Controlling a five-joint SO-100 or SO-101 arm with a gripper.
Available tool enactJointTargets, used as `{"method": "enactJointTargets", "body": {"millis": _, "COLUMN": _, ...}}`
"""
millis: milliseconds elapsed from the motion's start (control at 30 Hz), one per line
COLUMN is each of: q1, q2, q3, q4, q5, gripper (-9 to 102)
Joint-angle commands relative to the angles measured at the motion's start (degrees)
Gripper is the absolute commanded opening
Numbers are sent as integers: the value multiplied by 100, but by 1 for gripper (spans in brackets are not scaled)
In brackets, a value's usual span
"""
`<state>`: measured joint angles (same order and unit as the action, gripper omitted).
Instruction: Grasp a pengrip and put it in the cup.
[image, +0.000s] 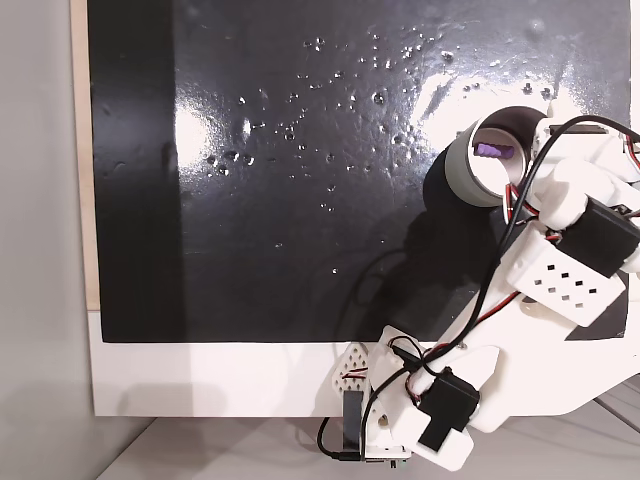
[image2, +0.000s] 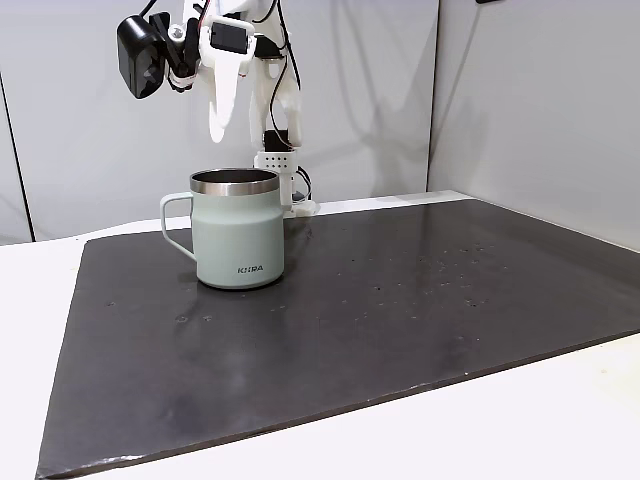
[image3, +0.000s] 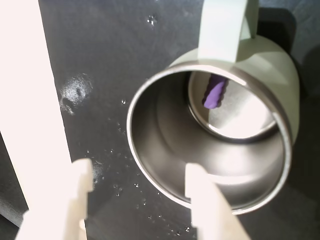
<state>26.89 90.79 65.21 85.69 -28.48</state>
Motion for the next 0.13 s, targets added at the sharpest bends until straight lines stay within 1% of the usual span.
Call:
{"method": "enactJointTargets", "body": {"millis": 0, "q1": 18, "q2": 158, "q3": -439, "q4": -202, "q5": -62, "gripper": 24}}
{"method": "enactJointTargets", "body": {"millis": 100, "q1": 18, "q2": 158, "q3": -439, "q4": -185, "q5": -62, "gripper": 24}}
